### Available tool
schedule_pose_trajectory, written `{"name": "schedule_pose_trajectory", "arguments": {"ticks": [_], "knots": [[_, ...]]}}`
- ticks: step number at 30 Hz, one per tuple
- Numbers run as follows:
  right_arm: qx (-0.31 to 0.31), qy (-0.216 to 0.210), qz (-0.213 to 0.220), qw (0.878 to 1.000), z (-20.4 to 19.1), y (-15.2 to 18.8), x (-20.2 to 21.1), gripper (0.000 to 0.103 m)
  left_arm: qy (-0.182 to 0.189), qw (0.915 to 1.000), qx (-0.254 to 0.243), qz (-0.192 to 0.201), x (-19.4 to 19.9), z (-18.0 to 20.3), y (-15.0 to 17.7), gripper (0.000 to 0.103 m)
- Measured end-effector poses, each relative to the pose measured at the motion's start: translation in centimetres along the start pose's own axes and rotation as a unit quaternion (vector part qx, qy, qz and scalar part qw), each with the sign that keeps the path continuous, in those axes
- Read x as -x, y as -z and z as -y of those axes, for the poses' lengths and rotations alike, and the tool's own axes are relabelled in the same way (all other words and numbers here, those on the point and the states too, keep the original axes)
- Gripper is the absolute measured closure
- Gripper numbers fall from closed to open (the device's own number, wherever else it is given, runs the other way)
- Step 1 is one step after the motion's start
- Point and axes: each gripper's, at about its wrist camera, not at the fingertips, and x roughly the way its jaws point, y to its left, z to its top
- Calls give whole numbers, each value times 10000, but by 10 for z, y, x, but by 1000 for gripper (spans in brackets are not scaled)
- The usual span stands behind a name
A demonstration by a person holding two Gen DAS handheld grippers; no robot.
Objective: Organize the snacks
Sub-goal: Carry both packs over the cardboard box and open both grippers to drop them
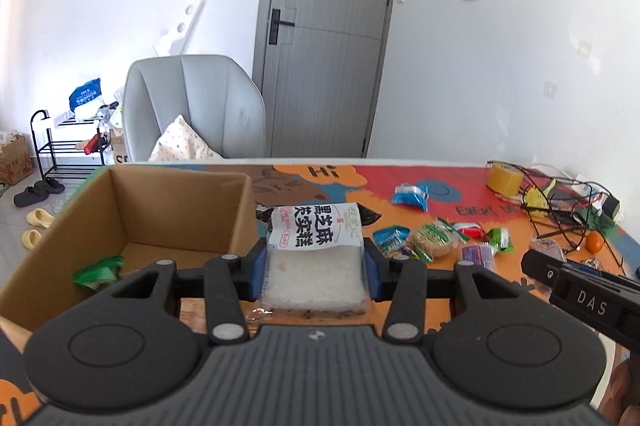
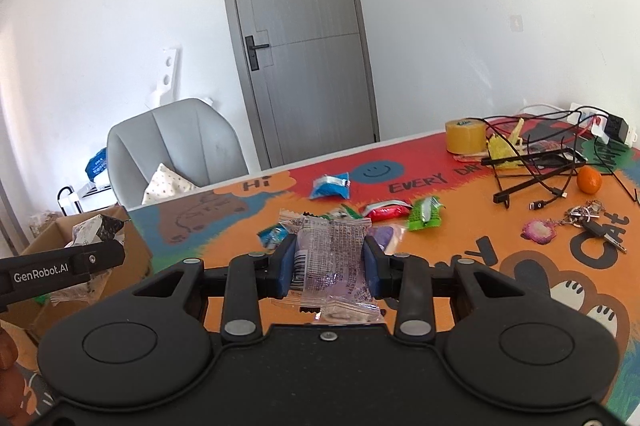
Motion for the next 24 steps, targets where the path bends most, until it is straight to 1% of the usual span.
{"name": "schedule_pose_trajectory", "arguments": {"ticks": [9, 14, 24], "knots": [[180, -263, 189, 9993, -30, -8, 13, 67, -189, 9995, 150, 222, 23, -27, -9, 57], [299, -440, 225, 9983, -49, -11, 12, 67, -347, 9984, 301, 338, 30, -47, -15, 57], [552, -769, 289, 9951, -89, -18, 5, 67, -672, 9957, 513, 381, 34, -85, -25, 57]]}}
